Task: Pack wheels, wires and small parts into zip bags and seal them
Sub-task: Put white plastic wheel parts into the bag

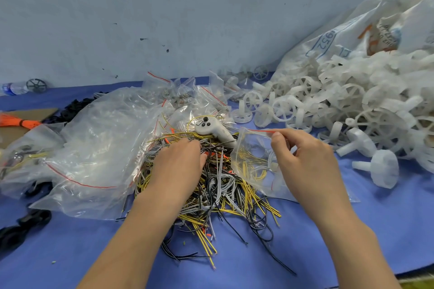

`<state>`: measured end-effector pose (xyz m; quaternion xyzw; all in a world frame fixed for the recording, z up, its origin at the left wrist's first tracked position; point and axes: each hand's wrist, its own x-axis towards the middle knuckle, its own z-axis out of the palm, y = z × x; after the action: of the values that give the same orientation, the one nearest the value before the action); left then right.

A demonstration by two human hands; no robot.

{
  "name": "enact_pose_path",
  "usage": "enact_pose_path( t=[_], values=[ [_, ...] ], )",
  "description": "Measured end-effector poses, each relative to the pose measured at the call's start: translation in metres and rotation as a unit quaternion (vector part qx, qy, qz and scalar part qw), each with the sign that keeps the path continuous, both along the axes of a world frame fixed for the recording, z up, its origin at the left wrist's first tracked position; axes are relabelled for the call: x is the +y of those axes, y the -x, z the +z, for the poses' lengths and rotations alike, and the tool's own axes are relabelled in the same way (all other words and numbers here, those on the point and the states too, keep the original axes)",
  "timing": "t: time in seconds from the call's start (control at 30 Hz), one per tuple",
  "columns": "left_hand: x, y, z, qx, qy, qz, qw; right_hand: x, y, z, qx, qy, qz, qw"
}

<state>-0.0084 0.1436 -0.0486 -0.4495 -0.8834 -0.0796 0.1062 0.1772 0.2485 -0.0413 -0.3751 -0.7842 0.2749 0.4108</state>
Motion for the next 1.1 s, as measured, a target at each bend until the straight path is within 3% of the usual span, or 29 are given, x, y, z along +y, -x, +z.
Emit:
enact_pose_path(
  t=[0.1, 0.23, 0.4, 0.47, 0.57, 0.7, 0.83, 0.97, 1.1],
  values=[
    [-0.001, 0.002, 0.003, -0.002, -0.018, 0.009, 1.000, 0.002, -0.002, 0.001, -0.010, 0.006, -0.006, 1.000],
    [-0.011, 0.010, 0.021, -0.127, -0.122, 0.005, 0.984, 0.003, -0.004, 0.001, -0.012, 0.004, -0.006, 1.000],
    [-0.023, 0.016, 0.048, -0.302, -0.289, -0.040, 0.908, 0.002, -0.004, 0.001, -0.009, 0.006, 0.000, 1.000],
    [-0.030, 0.015, 0.058, -0.326, -0.316, -0.078, 0.888, 0.002, -0.003, 0.001, -0.003, 0.005, -0.001, 1.000],
    [-0.037, 0.009, 0.070, -0.295, -0.283, -0.158, 0.899, 0.002, -0.003, 0.001, 0.007, 0.008, 0.000, 1.000],
    [-0.030, -0.010, 0.073, -0.221, -0.173, -0.239, 0.930, 0.002, -0.004, 0.000, 0.008, 0.012, 0.010, 1.000],
    [0.001, -0.035, 0.054, -0.086, -0.038, -0.263, 0.960, 0.004, -0.007, 0.000, 0.015, 0.024, 0.035, 0.999],
    [0.035, -0.064, 0.031, 0.007, -0.066, -0.285, 0.956, 0.003, -0.011, 0.001, 0.019, 0.001, 0.062, 0.998],
    [0.062, -0.086, 0.016, 0.045, -0.100, -0.228, 0.968, 0.005, -0.019, 0.003, 0.022, -0.026, 0.051, 0.998]
  ],
)
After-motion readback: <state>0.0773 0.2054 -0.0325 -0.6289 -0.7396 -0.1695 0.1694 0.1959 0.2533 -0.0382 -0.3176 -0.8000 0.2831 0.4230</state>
